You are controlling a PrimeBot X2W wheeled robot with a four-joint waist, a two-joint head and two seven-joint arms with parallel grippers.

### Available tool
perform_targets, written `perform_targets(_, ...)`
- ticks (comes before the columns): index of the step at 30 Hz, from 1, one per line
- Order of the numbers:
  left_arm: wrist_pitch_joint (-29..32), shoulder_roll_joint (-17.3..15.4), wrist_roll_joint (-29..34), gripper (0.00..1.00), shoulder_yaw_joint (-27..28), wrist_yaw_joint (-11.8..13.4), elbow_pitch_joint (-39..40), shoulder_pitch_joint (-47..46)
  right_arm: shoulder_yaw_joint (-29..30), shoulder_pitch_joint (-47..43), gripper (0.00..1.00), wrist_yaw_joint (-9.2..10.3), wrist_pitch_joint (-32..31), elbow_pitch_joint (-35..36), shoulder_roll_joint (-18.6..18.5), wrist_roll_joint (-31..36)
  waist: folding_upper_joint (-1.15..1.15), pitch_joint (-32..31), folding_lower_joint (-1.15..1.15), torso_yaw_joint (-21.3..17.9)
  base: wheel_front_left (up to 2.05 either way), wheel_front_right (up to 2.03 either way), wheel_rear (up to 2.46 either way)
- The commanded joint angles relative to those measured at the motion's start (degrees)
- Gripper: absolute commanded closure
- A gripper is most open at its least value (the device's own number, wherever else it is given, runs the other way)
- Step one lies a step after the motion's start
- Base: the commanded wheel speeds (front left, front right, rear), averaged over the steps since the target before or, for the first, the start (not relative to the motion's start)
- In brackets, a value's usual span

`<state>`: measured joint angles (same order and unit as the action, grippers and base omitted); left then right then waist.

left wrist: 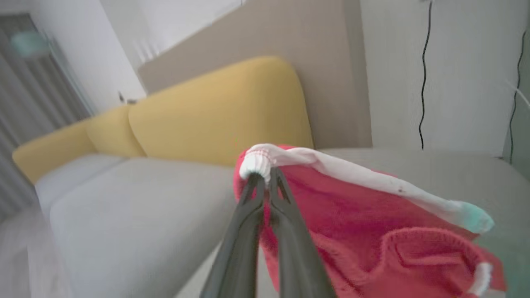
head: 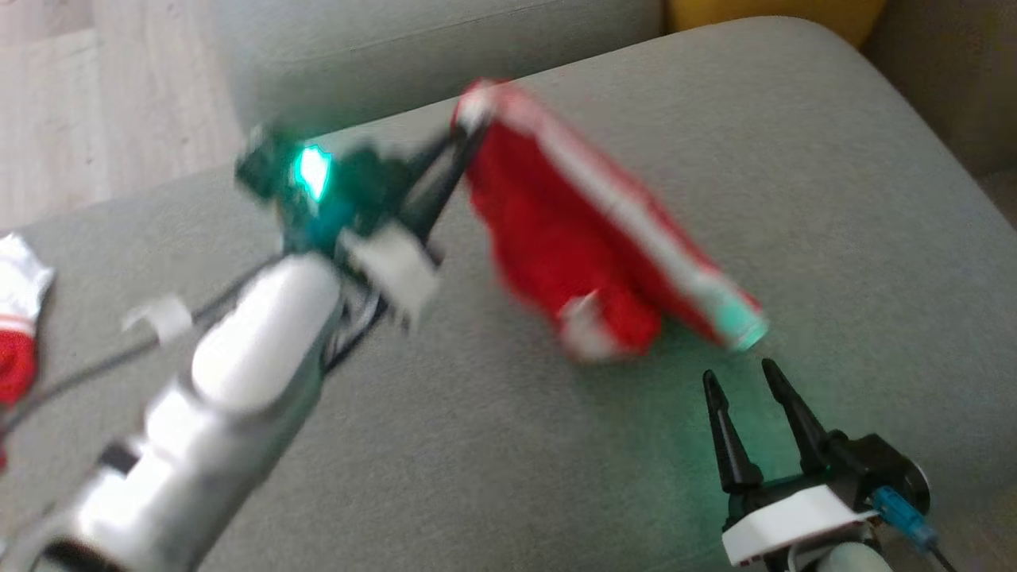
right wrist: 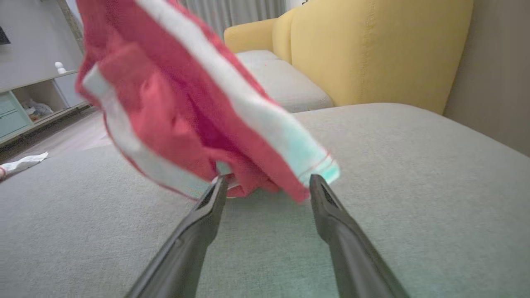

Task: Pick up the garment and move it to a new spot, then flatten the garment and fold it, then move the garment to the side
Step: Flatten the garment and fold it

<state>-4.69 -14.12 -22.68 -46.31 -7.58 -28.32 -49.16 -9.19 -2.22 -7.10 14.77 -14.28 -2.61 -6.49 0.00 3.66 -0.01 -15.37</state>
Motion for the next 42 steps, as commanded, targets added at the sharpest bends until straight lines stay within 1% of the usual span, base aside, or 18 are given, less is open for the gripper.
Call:
perform_targets(1,0.87,-3.47,-2.56,1.0,-0.44,0.1,1.09,1.2,-1.57,1.07,0.0,-0.39,0.23,0.89,-0.27,-0.92,0.0,0.79,0.01,1.55,0.0,0.0,0.0)
perform_targets(4,1.25,-6.73,-5.42,1.0,-3.1,0.1,1.07,4.16,-1.11,1.29,0.0,-0.39,0.23,-0.45,-0.27,-1.67,0.0,1.72,0.01,3.14,0.0,0.0,0.0)
perform_targets(6,0.86,-8.4,-6.47,1.0,-3.76,0.09,0.84,5.32,-0.42,1.64,0.0,-0.39,0.23,-1.77,-0.27,-2.09,0.0,2.35,0.01,4.12,0.0,0.0,0.0)
perform_targets(10,-0.13,-10.01,-6.69,1.0,-4.14,0.09,0.25,5.9,0.0,2.48,0.0,-0.39,0.23,-4.71,-0.27,-2.83,0.0,3.18,0.01,5.41,0.0,0.0,0.0)
perform_targets(14,-0.94,-10.58,-6.67,1.0,-4.39,0.09,-0.45,5.57,-0.66,4.04,0.0,-0.39,0.23,-8.98,-0.27,-4.53,0.0,3.99,0.01,6.84,0.0,0.0,0.0)
perform_targets(19,-1.31,-10.3,-6.53,1.0,-4.95,0.09,-0.98,4.69,-0.28,6.21,0.0,-0.39,0.23,-12.31,-0.27,-6.36,0.0,4.64,0.01,7.98,0.0,0.0,0.0)
perform_targets(23,-1.4,-10.13,-6.52,1.0,-5.36,0.09,-1.16,4.07,-1.55,8.12,0.0,-0.39,0.23,-15.08,-0.27,-7.22,0.0,5.01,0.01,8.52,0.0,0.0,0.0)
perform_targets(24,-1.4,-10.09,-6.52,1.0,-5.46,0.09,-1.2,3.93,-2.14,8.51,0.11,-0.39,0.23,-15.82,-0.27,-7.34,0.0,5.1,0.01,8.65,0.0,0.0,0.0)
perform_targets(25,-1.4,-10.06,-6.54,1.0,-5.56,0.09,-1.23,3.79,-2.6,8.87,0.49,-0.39,0.23,-16.47,-0.27,-7.34,0.0,5.18,0.01,8.76,0.0,0.0,0.0)
perform_targets(26,-1.4,-10.05,-6.59,1.0,-5.64,0.09,-1.28,3.63,-3.0,9.16,0.82,-0.39,0.23,-16.95,-0.27,-7.48,0.0,5.25,0.01,8.87,0.0,0.0,0.0)
perform_targets(27,-1.4,-10.05,-6.64,1.0,-5.71,0.09,-1.35,3.49,-3.51,9.41,1.0,-0.39,0.23,-17.22,-0.27,-7.74,0.0,5.31,0.01,8.95,0.0,0.0,0.0)
perform_targets(30,-1.48,-10.06,-6.79,1.0,-5.83,0.09,-1.53,3.27,-4.46,9.78,1.0,-0.39,0.23,-17.06,-0.34,-8.08,0.0,5.4,0.01,9.04,0.0,0.0,0.0)
perform_targets(32,-1.85,-10.18,-6.7,1.0,-5.83,0.16,-1.63,3.05,-4.48,9.94,1.0,-0.39,0.23,-15.05,-0.8,-7.71,0.0,5.38,0.01,9.05,0.0,0.0,0.0)
perform_targets(34,-2.67,-10.34,-6.49,1.0,-5.63,0.41,-1.51,2.59,-3.02,9.87,1.0,-0.39,0.23,-10.86,-0.8,-8.07,0.0,5.35,0.01,9.07,0.0,0.0,0.0)
perform_targets(37,-3.98,-10.93,-5.77,1.0,-5.04,0.88,-0.96,0.8,-0.61,10.73,1.0,-0.39,0.23,-2.78,-0.72,-9.1,0.0,5.71,0.01,8.89,0.0,0.0,0.0)
perform_targets(39,-4.7,-11.48,-5.01,1.0,-4.45,1.16,-0.4,-1.49,1.35,13.05,1.0,-0.39,0.23,2.05,-0.7,-9.91,0.0,6.58,0.01,8.7,0.0,0.0,0.0)
perform_targets(40,-5.3,-11.94,-3.78,1.0,-3.88,1.37,0.24,-4.9,3.03,17.1,1.0,-0.39,0.23,4.67,-1.91,-9.94,0.0,7.94,0.01,8.62,0.0,0.0,0.0)
perform_targets(42,-5.54,-12.16,-2.8,1.0,-3.18,1.29,0.64,-9.16,5.22,23.07,1.0,-0.39,0.23,5.15,-3.37,-10.58,0.0,10.01,0.01,8.58,0.0,0.0,0.0)
